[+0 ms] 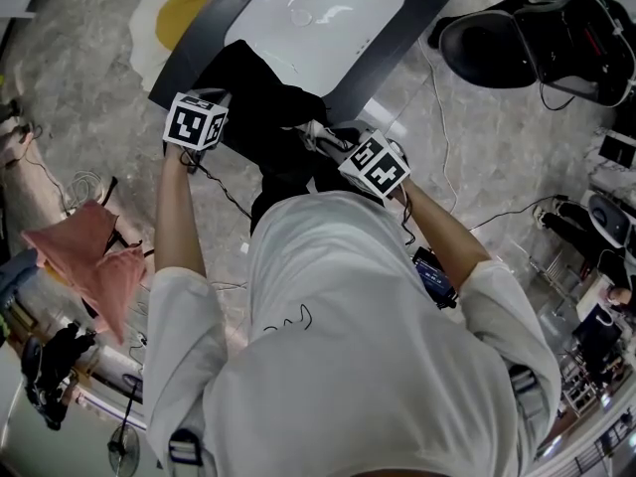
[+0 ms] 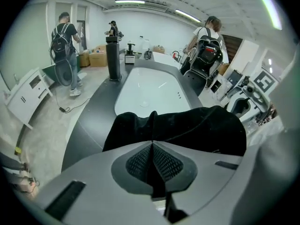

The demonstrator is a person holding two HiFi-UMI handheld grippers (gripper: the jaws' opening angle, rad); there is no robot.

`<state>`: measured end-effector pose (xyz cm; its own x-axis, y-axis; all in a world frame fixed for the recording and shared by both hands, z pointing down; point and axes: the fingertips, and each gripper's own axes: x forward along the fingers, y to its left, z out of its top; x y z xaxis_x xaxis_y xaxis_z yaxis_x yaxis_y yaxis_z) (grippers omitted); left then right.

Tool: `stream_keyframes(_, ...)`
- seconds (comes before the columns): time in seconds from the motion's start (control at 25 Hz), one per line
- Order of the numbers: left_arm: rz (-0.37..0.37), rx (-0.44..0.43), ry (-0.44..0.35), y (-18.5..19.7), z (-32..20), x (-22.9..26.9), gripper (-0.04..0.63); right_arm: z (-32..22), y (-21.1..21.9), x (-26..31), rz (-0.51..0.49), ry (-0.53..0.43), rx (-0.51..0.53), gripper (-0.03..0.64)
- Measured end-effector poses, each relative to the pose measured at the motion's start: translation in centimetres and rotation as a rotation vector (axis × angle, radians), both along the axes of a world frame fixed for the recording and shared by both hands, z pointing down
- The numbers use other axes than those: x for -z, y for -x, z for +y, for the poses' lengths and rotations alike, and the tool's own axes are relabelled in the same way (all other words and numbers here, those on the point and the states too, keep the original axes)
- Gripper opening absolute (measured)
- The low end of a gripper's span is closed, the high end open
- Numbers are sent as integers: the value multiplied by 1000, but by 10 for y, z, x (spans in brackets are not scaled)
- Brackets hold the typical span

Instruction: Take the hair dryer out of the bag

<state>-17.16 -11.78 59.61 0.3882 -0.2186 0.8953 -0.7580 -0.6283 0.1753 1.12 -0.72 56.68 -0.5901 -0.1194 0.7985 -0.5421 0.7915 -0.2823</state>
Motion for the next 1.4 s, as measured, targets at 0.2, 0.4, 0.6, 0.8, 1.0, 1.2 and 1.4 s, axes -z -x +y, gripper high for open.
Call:
stream_keyframes(0.2,-69,54,-15,15,-7,-15,18,13,-14,5,2,30,-20,64)
stream_keyframes(0.4,-65,57,5,11,0,-23,18,23,-33,-8,31,-4,10,63)
stream_keyframes(0.6,-59,48,3,6,8,-27,18,23,-41,-34,53,-42,42,64)
stream_keyframes(0.8,-68,44,2,3,11,-31,19,14,-40,-49,60,-45,28,117)
stream_keyframes(1.0,-79,48,-16,-1,10,-32,19,7,-43,-42,93,-88,76,233)
stream_keyframes(1.2,-70,46,-40,0,10,-29,20,-8,-16,-4,52,-131,61,225)
stream_keyframes(1.4,-51,55,-44,-4,14,-25,20,-15,6,-26,195,-137,132,238)
